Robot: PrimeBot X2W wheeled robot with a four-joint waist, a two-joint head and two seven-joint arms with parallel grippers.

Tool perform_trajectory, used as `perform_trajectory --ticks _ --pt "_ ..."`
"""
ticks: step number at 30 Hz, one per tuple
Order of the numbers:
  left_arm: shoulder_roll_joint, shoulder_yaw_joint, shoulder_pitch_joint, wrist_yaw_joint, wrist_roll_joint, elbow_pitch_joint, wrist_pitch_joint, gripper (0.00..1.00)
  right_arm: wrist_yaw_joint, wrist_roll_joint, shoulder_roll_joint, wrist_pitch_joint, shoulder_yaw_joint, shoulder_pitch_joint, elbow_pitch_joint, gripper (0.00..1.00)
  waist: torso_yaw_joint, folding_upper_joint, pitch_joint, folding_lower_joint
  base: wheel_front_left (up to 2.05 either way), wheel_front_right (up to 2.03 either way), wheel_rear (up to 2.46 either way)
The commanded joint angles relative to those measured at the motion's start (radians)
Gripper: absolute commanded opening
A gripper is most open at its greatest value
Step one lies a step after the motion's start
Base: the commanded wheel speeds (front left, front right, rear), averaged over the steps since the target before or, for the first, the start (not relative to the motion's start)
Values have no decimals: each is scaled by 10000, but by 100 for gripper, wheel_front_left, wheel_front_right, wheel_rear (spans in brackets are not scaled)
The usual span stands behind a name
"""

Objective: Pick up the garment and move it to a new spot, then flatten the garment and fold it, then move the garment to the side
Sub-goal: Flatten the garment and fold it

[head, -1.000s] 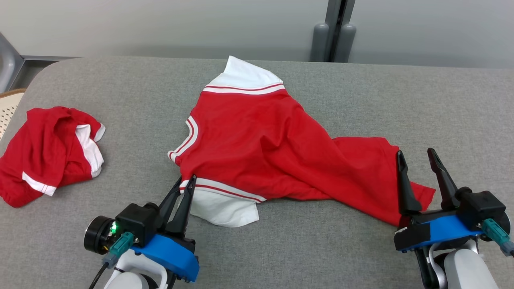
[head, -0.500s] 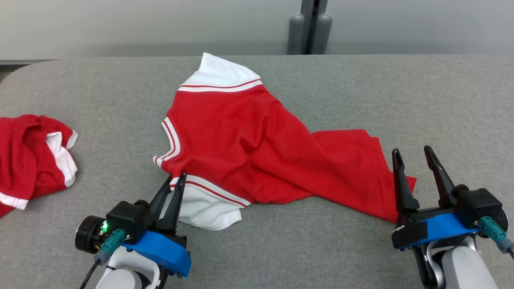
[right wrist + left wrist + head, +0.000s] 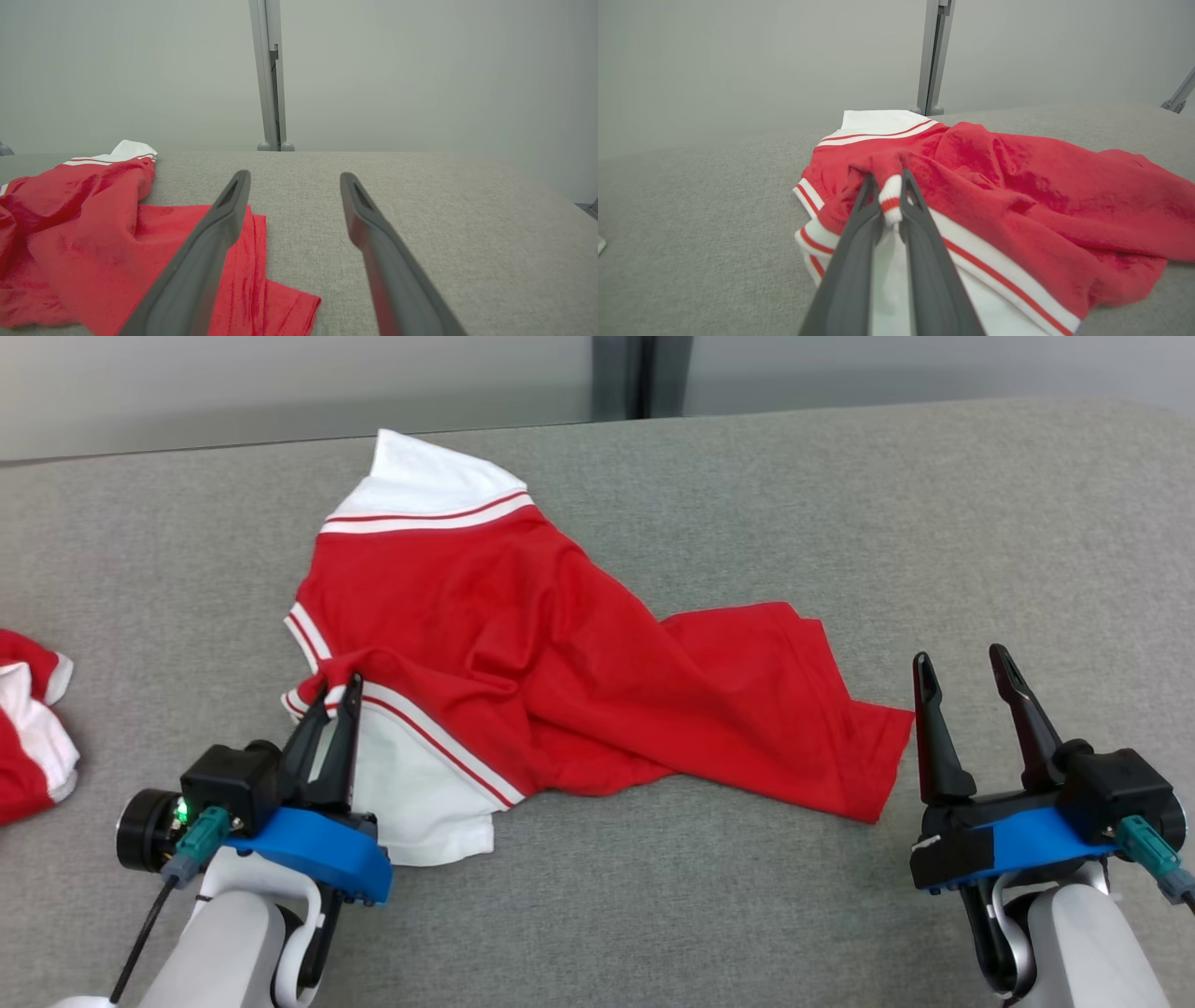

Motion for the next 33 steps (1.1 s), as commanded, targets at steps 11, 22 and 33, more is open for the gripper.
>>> perform_trajectory --ticks 11,22,33 --pt "-194 186 -1253 -332 -153 2360 -813 0 -1 -54 -18 -40 -2 -237 23 100 -511 0 219 -1 0 0 0" --pt "-385 913 -867 -210 292 1837 -1071 100 -1 -67 -18 -40 -230 49 42 100 63 0 -221 -1 0 0 0" --pt "-544 1228 424 -578 484 1545 -1071 100 0 59 -18 -40 -64 132 137 100 493 0 -484 -1 0 0 0"
